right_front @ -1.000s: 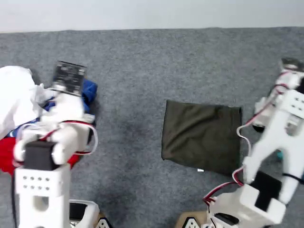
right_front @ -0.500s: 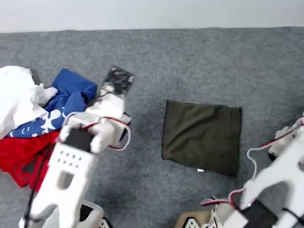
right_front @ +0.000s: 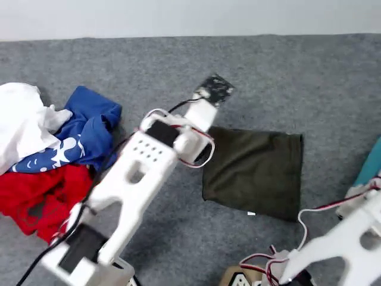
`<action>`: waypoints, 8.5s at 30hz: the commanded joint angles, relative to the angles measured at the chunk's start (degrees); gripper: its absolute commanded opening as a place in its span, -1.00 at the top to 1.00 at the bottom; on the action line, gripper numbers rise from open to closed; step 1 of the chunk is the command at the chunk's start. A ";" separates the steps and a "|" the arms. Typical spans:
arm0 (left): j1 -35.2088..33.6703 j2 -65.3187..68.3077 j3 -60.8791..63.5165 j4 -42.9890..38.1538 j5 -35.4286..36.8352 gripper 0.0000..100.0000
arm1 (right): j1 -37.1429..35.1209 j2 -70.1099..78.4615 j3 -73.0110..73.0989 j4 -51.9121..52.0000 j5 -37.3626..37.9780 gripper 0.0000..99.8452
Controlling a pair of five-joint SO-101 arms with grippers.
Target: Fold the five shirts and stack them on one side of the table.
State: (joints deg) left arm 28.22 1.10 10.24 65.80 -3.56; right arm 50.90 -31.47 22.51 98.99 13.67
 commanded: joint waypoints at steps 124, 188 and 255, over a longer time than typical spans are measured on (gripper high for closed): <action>-22.15 2.20 -47.25 34.73 -7.03 1.00 | -27.30 0.31 9.85 -14.37 -11.60 0.98; -40.62 -27.25 -8.04 34.55 -7.21 0.99 | -35.65 21.49 7.21 -43.65 -18.29 0.57; -40.62 -27.16 -2.15 32.44 -7.21 0.99 | -42.24 46.99 -29.71 -36.79 -18.29 0.98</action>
State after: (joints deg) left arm -12.13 -24.92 8.31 99.21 -11.03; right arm 4.84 14.59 -3.78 62.59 -4.53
